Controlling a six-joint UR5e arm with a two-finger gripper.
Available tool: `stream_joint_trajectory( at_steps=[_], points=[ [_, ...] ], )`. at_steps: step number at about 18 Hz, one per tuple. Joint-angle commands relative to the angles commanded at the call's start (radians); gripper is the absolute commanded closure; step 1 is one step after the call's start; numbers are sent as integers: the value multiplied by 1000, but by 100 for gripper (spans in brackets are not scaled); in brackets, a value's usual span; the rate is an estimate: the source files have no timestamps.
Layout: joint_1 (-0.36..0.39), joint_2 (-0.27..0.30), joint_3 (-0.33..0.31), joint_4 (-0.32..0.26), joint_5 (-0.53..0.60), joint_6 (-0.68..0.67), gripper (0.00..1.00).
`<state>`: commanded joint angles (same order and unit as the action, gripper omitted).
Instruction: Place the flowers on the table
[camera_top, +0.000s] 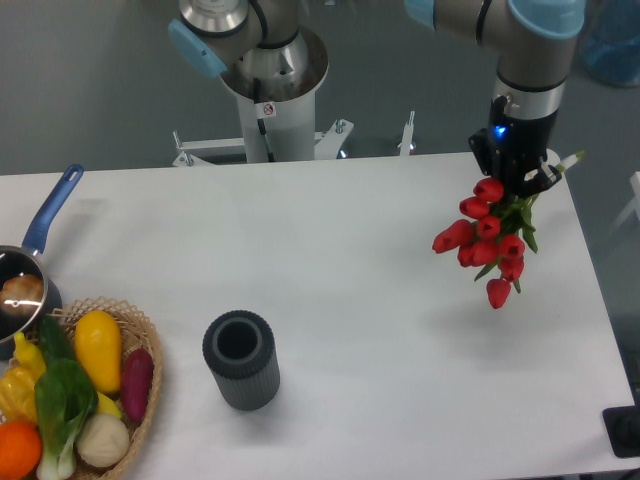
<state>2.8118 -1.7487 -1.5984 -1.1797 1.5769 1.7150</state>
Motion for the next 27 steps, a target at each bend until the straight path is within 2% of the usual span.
stream_joint_trajectory(
  at_steps=[9, 13, 15, 17, 20, 21, 22, 23, 27],
  points=[
    [-5, -12, -26, -9, -2, -9, 92],
    [-5, -12, -54, -1, -8, -12, 83],
    [-6, -12, -57, -3, -8, -12, 62],
    [-24, -17, -60, 2, -17, -12, 46],
    [-28, -32, -67, 6, -26, -14, 41],
    [-26, -32, -68, 6, -26, -12, 33],
    [-25, -32, -68, 6, -25, -11, 10],
    [-23, -31, -68, 8, -23, -12, 0],
    [-6, -26, -67, 20, -28, -12, 0]
  ],
)
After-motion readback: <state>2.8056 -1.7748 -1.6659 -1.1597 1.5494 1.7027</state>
